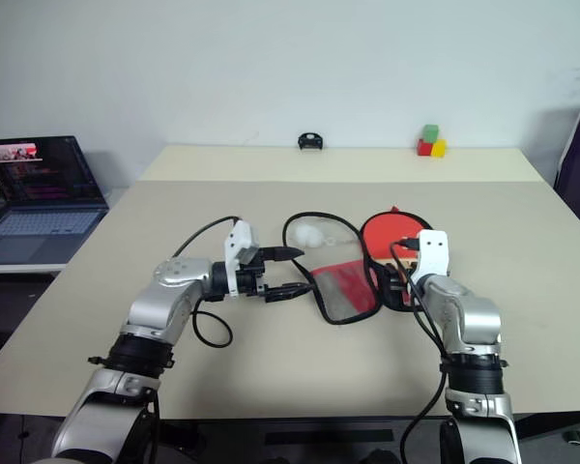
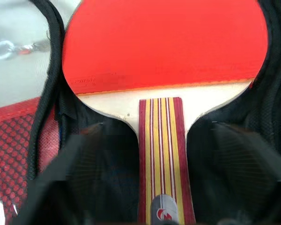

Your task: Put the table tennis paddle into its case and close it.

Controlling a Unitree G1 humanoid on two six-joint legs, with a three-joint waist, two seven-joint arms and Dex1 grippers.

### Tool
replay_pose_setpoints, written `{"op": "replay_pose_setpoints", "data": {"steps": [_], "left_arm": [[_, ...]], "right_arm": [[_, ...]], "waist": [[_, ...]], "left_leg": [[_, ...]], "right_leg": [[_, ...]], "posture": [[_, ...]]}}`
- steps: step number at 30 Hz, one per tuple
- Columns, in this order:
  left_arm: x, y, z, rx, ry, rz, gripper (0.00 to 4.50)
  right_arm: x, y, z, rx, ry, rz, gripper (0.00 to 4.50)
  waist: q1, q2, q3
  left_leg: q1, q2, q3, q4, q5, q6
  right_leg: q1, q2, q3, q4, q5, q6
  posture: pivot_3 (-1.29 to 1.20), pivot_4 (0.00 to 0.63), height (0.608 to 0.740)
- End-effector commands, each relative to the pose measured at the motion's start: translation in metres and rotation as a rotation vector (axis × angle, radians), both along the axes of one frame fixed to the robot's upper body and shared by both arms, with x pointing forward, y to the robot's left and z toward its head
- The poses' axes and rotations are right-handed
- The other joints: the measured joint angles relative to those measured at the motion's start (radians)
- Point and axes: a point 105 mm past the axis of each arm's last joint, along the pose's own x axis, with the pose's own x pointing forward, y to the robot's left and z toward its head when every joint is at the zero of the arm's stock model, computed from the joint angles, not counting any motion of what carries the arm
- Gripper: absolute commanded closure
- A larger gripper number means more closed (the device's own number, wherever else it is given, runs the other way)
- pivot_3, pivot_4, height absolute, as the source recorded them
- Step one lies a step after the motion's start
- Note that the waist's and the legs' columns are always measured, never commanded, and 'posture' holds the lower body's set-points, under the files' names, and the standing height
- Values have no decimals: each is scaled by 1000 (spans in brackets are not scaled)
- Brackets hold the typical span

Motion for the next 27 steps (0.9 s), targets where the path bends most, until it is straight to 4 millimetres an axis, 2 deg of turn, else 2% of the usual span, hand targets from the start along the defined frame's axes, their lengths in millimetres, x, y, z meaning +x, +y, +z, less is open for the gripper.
{"op": "replay_pose_setpoints", "data": {"steps": [1, 3, 6, 7, 12, 14, 20, 24, 27], "left_arm": [[-1, 7, 16, -29, -57, 23, 0], [0, 10, 16, -36, -57, 40, 0], [1, 24, 12, -61, -40, 108, 0], [1, 27, 11, -64, -35, 123, 0], [2, 38, 11, -93, -24, 183, 0], [2, 45, 11, -100, -18, 209, 0], [3, 59, 6, -80, -7, 258, 0], [8, 70, -6, -22, -8, 325, 0], [12, 69, -13, 10, -10, 343, 0]], "right_arm": [[-9, 5, 27, -8, -88, 77, 22], [-16, 13, 38, 23, -118, 157, 22], [-40, 21, 74, -23, -269, 406, 22], [-47, 22, 80, -33, -295, 465, 22], [-80, 38, 97, 15, -345, 745, 22], [-89, 38, 102, 8, -344, 823, 22], [-94, 31, 107, -37, -320, 914, 22], [-86, 19, 113, -117, -331, 899, 22], [-83, 16, 116, -133, -343, 894, 22]], "waist": [[0, 0, 0], [-2, 0, 0], [1, 0, 0], [1, 0, 0], [2, -1, 0], [2, -1, 0], [2, -1, 0], [2, -1, 0], [2, -1, 0]], "left_leg": [[0, 0, 0, 0, 0, 0], [0, 0, 0, 0, -2, 3], [0, 0, -1, 0, -2, 3], [0, 0, -1, 0, -2, 3], [0, 1, -2, 0, -2, 4], [0, 1, -2, 0, -2, 4], [0, 1, -2, 1, -2, 4], [0, 0, -2, 1, -2, 4], [0, 1, -2, 1, -2, 4]], "right_leg": [[0, 0, 0, 0, 0, 0], [0, 0, 0, 0, 0, 0], [0, 0, 0, 0, 0, 0], [0, 0, 0, -1, 0, 0], [2, 0, -2, -2, 0, 0], [2, 0, -1, -2, 0, 0], [2, 0, -1, -2, 0, 0], [2, -1, -1, -2, 0, 0], [2, -1, -1, -2, 0, 0]], "posture": [[0, 150, 740], [0, 150, 740], [0, 150, 740], [0, 150, 740], [0, 150, 740], [0, 150, 740], [0, 150, 740], [0, 150, 740], [0, 150, 740]]}}
